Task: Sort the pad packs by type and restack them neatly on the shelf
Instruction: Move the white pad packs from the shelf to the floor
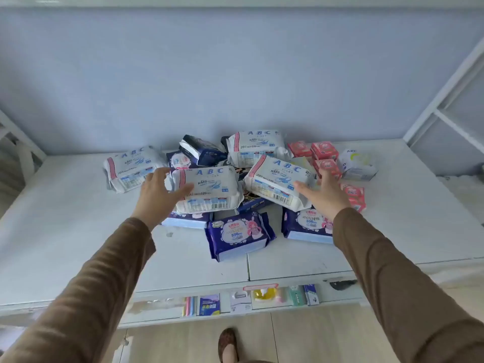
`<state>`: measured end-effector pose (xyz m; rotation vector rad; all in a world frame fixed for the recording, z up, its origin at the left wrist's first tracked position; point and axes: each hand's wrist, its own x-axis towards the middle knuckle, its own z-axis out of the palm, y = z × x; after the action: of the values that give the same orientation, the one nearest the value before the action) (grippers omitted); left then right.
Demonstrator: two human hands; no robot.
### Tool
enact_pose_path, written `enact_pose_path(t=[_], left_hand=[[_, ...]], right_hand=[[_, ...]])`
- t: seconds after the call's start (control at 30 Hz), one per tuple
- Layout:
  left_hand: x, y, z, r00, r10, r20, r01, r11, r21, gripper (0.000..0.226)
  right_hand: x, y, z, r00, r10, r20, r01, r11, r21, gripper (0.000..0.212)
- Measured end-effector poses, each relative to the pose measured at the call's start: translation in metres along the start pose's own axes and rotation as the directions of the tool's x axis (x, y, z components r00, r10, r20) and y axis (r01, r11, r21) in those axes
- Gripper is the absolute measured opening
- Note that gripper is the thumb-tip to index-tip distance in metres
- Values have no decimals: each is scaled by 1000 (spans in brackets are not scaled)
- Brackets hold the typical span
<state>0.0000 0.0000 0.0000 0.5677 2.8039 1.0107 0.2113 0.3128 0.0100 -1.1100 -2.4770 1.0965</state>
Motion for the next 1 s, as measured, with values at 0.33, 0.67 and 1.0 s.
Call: enact_pose_path(t=[0.33,0.67,1.0], left_hand=[[37,-9,11,935,-166,313,260,921,-289,104],[50,-11,16,881,-267,391,417,829,-374,108],[59,-10,15,791,-252,558,524,749,-405,114]], right_hand=[[22,5,15,972,230,40,-234,957,175,108],[42,7,27,943,303,135,-331,836,437,88],[49,6,34,906,318,278,-422,676,604,80]])
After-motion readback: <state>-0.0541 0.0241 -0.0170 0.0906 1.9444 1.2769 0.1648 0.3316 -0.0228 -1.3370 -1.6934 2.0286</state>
